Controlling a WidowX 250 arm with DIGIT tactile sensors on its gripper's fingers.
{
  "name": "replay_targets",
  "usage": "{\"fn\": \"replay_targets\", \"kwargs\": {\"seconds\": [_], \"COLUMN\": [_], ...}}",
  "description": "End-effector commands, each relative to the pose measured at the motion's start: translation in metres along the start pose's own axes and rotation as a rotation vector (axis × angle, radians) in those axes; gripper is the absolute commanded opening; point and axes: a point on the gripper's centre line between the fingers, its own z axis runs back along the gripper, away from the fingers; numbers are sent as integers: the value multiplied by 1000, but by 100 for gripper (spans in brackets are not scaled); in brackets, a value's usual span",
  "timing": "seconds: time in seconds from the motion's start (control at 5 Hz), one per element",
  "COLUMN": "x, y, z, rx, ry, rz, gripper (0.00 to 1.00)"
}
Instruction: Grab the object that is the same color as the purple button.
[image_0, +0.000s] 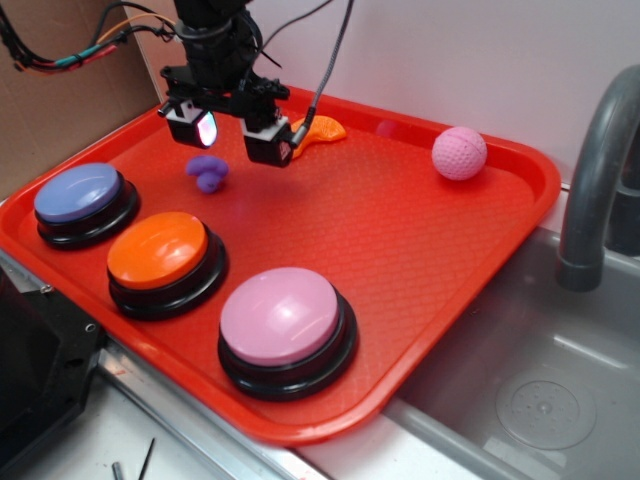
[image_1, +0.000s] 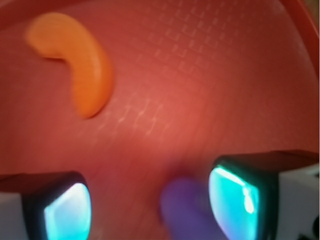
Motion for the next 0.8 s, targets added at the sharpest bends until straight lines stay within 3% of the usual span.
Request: {"fn": "replay_targets", "kwargs": {"seconds": [0.0, 0.4, 0.6], "x": [13, 3, 0], "y": [22, 22, 23], "z": [2, 5, -1], "rx": [-44, -74, -54], "ry": [-6, 4, 21], "rz": [-17, -54, -58], "gripper": [100, 100, 100]}}
